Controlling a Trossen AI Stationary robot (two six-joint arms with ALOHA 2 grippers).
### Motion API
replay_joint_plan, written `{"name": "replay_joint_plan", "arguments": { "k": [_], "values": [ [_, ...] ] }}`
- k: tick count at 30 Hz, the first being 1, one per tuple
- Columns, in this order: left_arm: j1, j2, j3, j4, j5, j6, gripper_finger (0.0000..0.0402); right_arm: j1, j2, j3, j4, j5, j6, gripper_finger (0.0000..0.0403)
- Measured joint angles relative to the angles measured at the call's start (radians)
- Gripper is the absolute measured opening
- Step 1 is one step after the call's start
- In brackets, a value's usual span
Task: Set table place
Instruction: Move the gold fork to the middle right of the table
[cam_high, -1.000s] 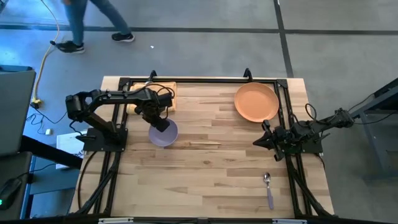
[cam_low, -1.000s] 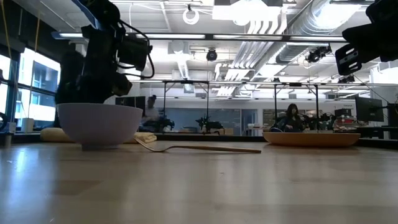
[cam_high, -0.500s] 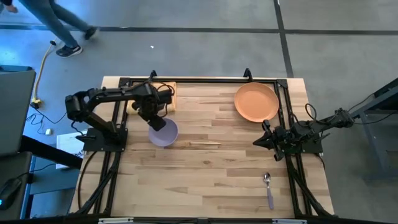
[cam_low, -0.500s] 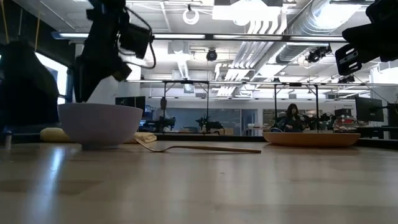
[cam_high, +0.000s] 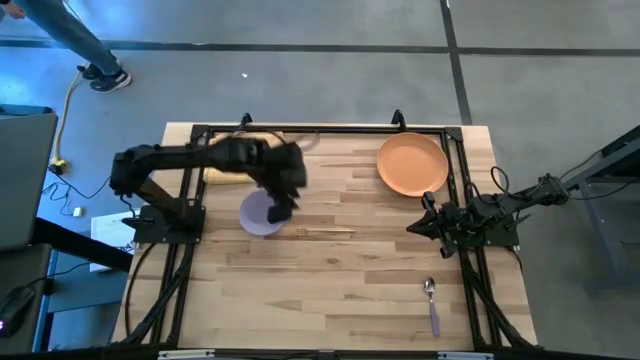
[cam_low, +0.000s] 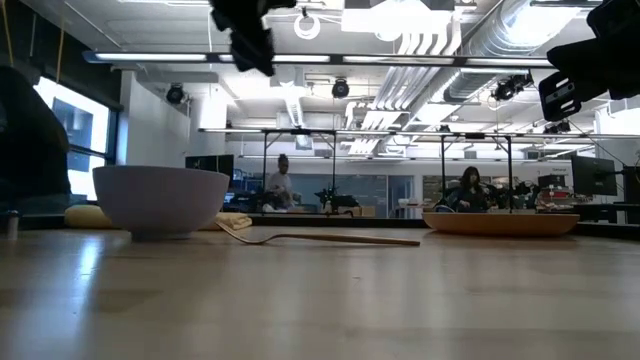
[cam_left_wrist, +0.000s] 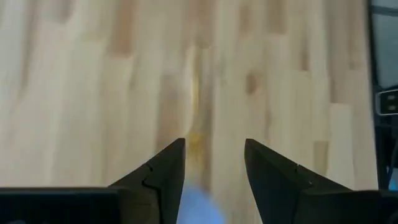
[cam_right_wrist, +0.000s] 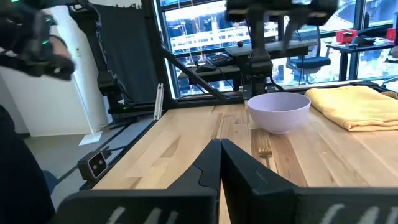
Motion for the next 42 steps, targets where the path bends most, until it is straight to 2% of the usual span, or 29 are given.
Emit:
{"name": "replay_joint_plan", "arguments": {
  "k": [5, 8, 12, 17, 24, 28, 35, 38, 42],
  "values": [
    [-0.092, 0.128, -0.002, 0.088, -0.015, 0.009, 0.0154, 0.0, 0.0, 0.0, 0.003, 0.01, 0.046, 0.0],
    [-0.113, 0.179, -0.003, 0.092, -0.01, 0.007, 0.0154, 0.0, -0.001, 0.008, 0.01, 0.111, 0.169, 0.0],
    [-0.115, 0.186, -0.002, 0.104, -0.011, -0.027, 0.0154, 0.0, 0.026, 0.09, -0.048, 0.149, 0.16, 0.0],
    [-0.114, 0.14, -0.002, 0.124, -0.066, -0.044, 0.0154, -0.01, 0.149, 0.255, -0.215, 0.154, 0.151, 0.0],
    [-0.114, 0.056, -0.002, 0.118, -0.101, -0.078, 0.0154, -0.081, 0.439, 0.535, -0.431, 0.154, 0.237, 0.0],
    [-0.114, 0.015, -0.002, 0.113, -0.12, -0.096, 0.0154, -0.145, 0.647, 0.689, -0.542, 0.139, 0.324, 0.0],
    [-0.114, -0.078, -0.002, 0.073, -0.179, -0.098, 0.0154, -0.276, 1.004, 0.979, -0.713, -0.008, 0.449, 0.0],
    [-0.114, -0.117, -0.002, 0.049, -0.182, -0.099, 0.0154, -0.312, 1.144, 1.105, -0.78, -0.059, 0.428, 0.0],
    [-0.114, -0.156, -0.002, -0.015, -0.182, -0.129, 0.0154, -0.334, 1.316, 1.258, -0.846, -0.089, 0.314, 0.0]
  ]
}}
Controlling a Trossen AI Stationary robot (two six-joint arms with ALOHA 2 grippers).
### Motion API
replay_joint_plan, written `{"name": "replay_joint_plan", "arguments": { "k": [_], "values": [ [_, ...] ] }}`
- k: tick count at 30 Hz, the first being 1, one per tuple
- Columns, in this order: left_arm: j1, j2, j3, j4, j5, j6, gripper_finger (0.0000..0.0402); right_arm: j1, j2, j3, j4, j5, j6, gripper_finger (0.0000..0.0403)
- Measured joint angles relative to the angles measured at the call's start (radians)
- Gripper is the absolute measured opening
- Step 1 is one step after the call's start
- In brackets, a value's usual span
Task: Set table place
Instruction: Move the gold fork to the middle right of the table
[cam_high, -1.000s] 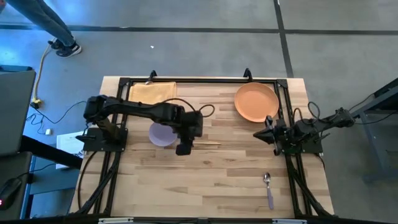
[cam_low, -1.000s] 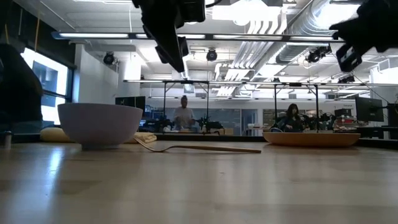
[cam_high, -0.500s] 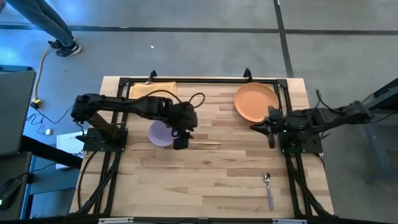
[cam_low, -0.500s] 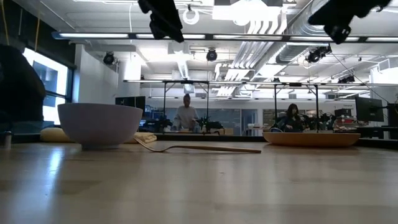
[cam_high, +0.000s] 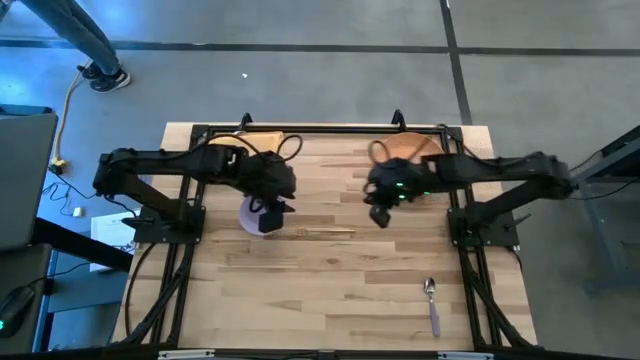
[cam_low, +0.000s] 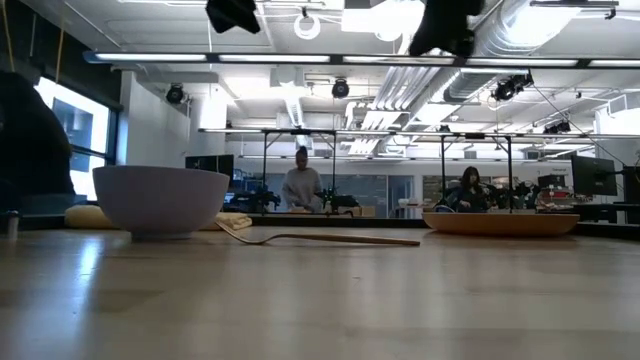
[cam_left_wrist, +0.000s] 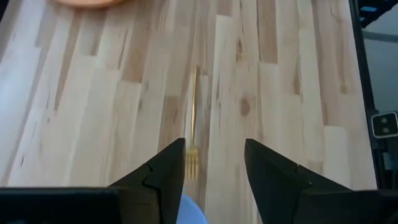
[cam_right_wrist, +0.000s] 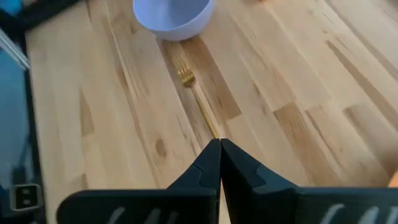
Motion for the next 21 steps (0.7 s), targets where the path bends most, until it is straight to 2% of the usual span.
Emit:
{"name": "replay_joint_plan", "arguments": {
  "k": [5, 11, 15, 21],
  "values": [
    [0.0, -0.051, 0.0, -0.061, 0.001, -0.003, 0.0154, -0.014, 0.159, 0.166, -0.087, -0.045, -0.097, 0.0],
    [0.0, -0.135, 0.0, -0.11, -0.025, -0.002, 0.0154, -0.027, 0.269, 0.323, -0.183, -0.087, -0.155, 0.0],
    [0.0, -0.185, 0.0, -0.125, -0.052, -0.001, 0.0154, -0.028, 0.308, 0.366, -0.2, -0.078, -0.15, 0.0],
    [0.0, -0.228, 0.0, -0.156, -0.066, 0.016, 0.0154, -0.057, 0.335, 0.369, -0.192, -0.135, -0.022, 0.0]
  ]
}}
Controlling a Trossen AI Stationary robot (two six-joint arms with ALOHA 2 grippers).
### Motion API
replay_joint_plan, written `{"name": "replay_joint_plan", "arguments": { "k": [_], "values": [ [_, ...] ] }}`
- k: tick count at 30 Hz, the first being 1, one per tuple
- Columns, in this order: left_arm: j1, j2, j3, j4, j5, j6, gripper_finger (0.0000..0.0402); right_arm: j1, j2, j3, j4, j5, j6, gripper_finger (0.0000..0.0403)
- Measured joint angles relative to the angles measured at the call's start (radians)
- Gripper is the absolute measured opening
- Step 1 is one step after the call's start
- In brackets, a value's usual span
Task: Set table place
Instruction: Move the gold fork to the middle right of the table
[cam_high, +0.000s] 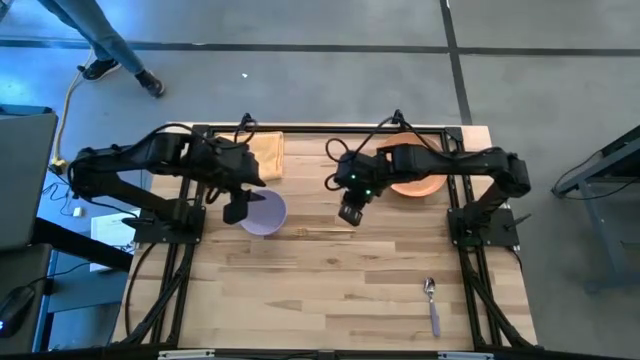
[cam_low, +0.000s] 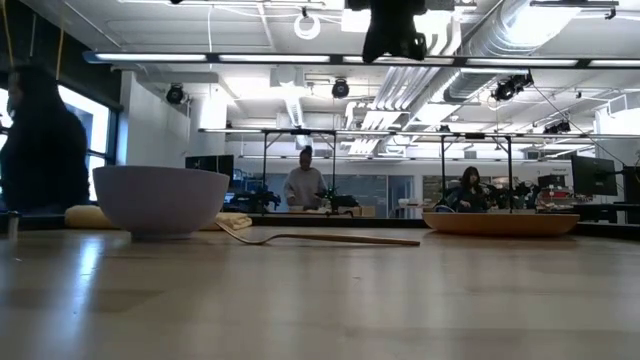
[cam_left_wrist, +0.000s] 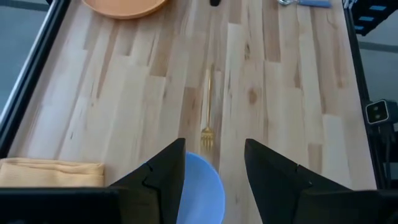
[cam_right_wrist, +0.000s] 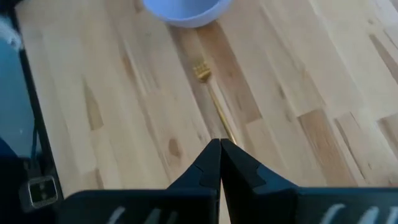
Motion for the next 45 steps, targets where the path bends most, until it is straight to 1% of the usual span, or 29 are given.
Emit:
{"name": "replay_joint_plan", "arguments": {
  "k": [3, 5, 9, 13, 16, 18, 24, 29, 34, 38, 40, 45],
  "values": [
    [0.0, -0.006, 0.0, -0.004, -0.003, 0.019, 0.0154, -0.016, 0.016, 0.0, 0.002, -0.009, 0.012, 0.0006],
    [0.0, -0.011, 0.0, -0.007, -0.003, 0.038, 0.0154, -0.024, 0.033, 0.0, 0.003, -0.021, 0.022, 0.0017],
    [0.0, -0.014, 0.0, -0.015, -0.003, 0.053, 0.0154, -0.027, 0.07, 0.0, 0.023, -0.035, 0.023, 0.0055],
    [0.0, -0.018, 0.0, -0.042, -0.003, 0.055, 0.0154, -0.027, 0.118, 0.0, 0.096, -0.042, 0.04, 0.0096],
    [0.0, -0.021, 0.0, -0.059, -0.003, 0.055, 0.0154, -0.035, 0.166, 0.0, 0.145, -0.091, 0.099, 0.0117],
    [0.0, -0.022, 0.0, -0.057, -0.003, 0.055, 0.0154, -0.037, 0.206, 0.0, 0.156, -0.116, 0.093, 0.0125],
    [0.0, -0.022, 0.0, -0.056, -0.003, 0.055, 0.0154, -0.038, 0.31, 0.0, 0.157, -0.122, 0.011, 0.0129],
    [0.0, -0.022, 0.0, -0.054, -0.003, 0.045, 0.0154, -0.023, 0.368, 0.0, 0.167, -0.122, -0.156, 0.0129],
    [0.0, -0.022, 0.0, -0.049, -0.003, 0.017, 0.0154, 0.0, 0.387, 0.0, 0.227, -0.119, -0.329, 0.0129],
    [0.0, -0.022, 0.0, -0.049, -0.003, 0.008, 0.0154, 0.018, 0.387, 0.0, 0.266, -0.066, -0.452, 0.0129],
    [0.0, -0.021, 0.0, -0.049, -0.003, 0.0, 0.0154, 0.022, 0.387, 0.0, 0.281, -0.057, -0.508, 0.0129],
    [0.0, -0.021, 0.0, -0.049, -0.003, -0.009, 0.0154, 0.024, 0.421, 0.0, 0.29, -0.078, -0.537, 0.0129]
  ]
}}
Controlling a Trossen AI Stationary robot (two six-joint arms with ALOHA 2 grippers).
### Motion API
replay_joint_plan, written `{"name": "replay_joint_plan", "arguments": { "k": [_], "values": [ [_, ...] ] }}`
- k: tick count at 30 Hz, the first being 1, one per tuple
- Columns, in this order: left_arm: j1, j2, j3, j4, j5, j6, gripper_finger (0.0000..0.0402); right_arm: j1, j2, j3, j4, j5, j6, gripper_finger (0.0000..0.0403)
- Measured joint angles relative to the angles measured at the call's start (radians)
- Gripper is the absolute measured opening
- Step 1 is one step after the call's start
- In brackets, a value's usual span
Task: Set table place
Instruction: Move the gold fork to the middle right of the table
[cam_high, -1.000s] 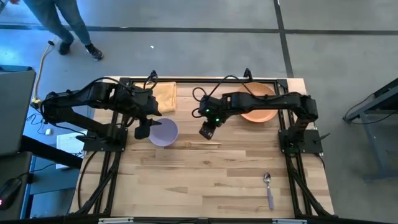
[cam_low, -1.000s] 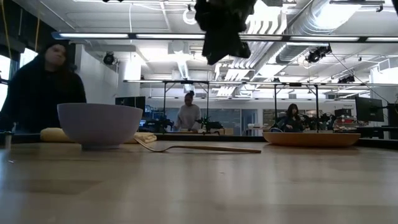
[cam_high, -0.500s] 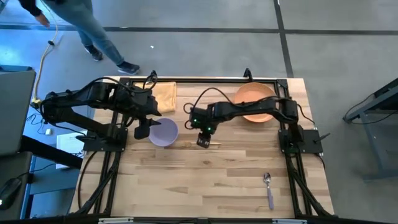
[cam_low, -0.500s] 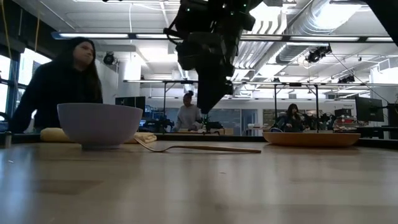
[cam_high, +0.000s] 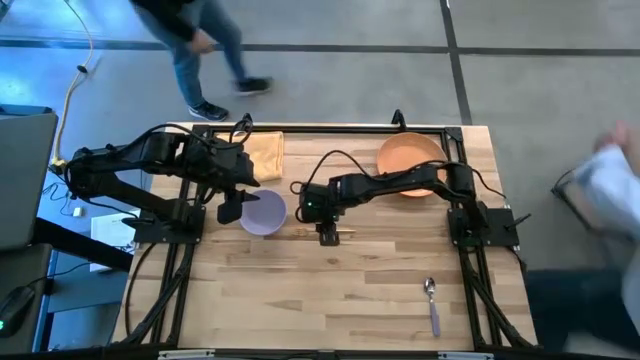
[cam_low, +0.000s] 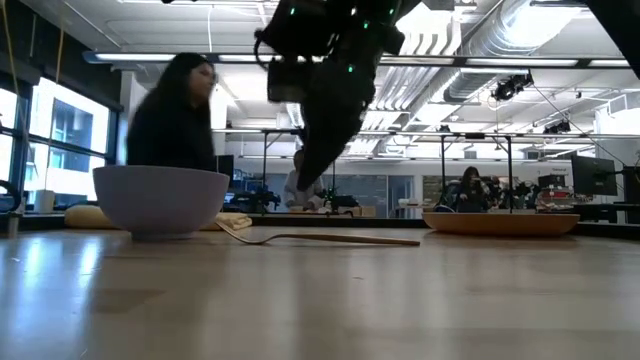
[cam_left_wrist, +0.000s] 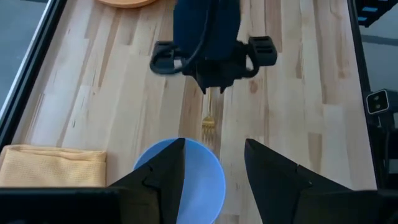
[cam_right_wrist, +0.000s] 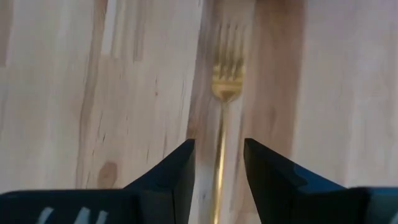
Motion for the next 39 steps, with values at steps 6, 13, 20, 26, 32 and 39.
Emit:
{"name": "replay_joint_plan", "arguments": {
  "k": [6, 13, 20, 26, 32, 39],
  "values": [
    [0.0, 0.0, 0.0, 0.0, 0.0, 0.0, 0.0154, 0.0, 0.059, 0.0, 0.002, -0.013, -0.011, 0.0129],
    [0.0, 0.0, 0.0, 0.0, 0.0, 0.0, 0.0154, -0.002, 0.111, 0.0, 0.008, 0.021, -0.02, 0.0129],
    [0.0, 0.0, 0.0, 0.0, 0.0, 0.0, 0.0154, -0.002, 0.13, 0.002, 0.023, 0.022, 0.031, 0.0129],
    [0.0, 0.0, 0.0, 0.0, 0.0, 0.0, 0.0154, -0.002, 0.131, 0.002, 0.025, 0.025, 0.032, 0.0107],
    [0.0, 0.0, 0.0, -0.001, 0.0, 0.001, 0.0154, -0.004, 0.133, 0.002, 0.026, 0.035, 0.036, 0.0023],
    [0.0, 0.0, 0.0, -0.001, 0.0, 0.004, 0.0154, -0.002, 0.133, 0.002, 0.025, 0.045, 0.06, 0.0007]
  ]
}}
